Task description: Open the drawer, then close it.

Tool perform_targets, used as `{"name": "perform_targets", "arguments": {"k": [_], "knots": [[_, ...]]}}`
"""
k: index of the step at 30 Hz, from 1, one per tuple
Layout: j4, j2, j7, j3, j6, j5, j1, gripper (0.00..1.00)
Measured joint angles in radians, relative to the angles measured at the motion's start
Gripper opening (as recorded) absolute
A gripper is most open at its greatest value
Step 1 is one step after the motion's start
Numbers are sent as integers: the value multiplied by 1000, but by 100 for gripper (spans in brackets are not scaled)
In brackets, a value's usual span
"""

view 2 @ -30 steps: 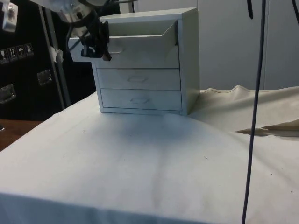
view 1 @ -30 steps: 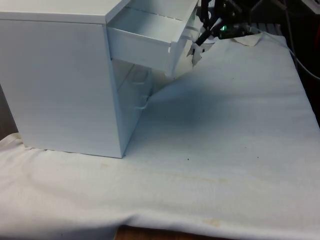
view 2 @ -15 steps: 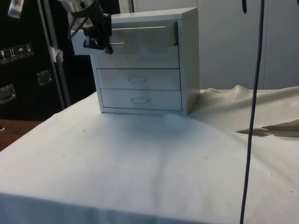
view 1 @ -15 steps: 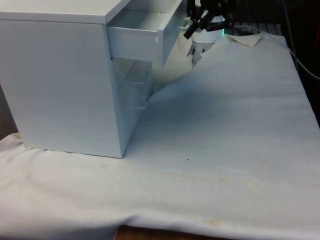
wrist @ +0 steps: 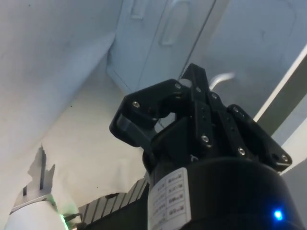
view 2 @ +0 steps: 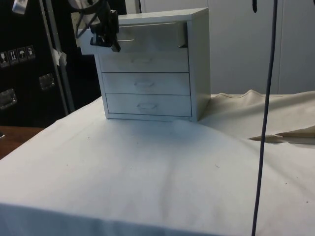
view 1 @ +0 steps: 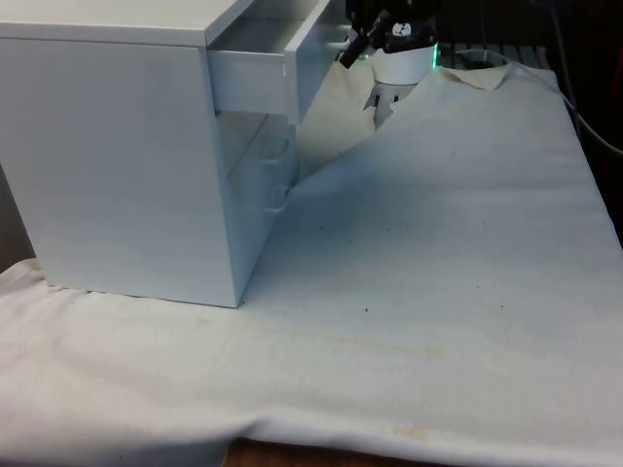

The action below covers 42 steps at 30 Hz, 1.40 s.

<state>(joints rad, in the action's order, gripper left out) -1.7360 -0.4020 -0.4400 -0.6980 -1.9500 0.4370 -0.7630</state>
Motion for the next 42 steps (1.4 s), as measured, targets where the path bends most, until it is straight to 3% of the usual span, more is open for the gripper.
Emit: {"name": "perform_targets", "arguments": {"k": [22,42], "knots": [[-9,1,7,0,7,85,-10,0],[-25,-30,31,-8,4,126,-7,0]]}}
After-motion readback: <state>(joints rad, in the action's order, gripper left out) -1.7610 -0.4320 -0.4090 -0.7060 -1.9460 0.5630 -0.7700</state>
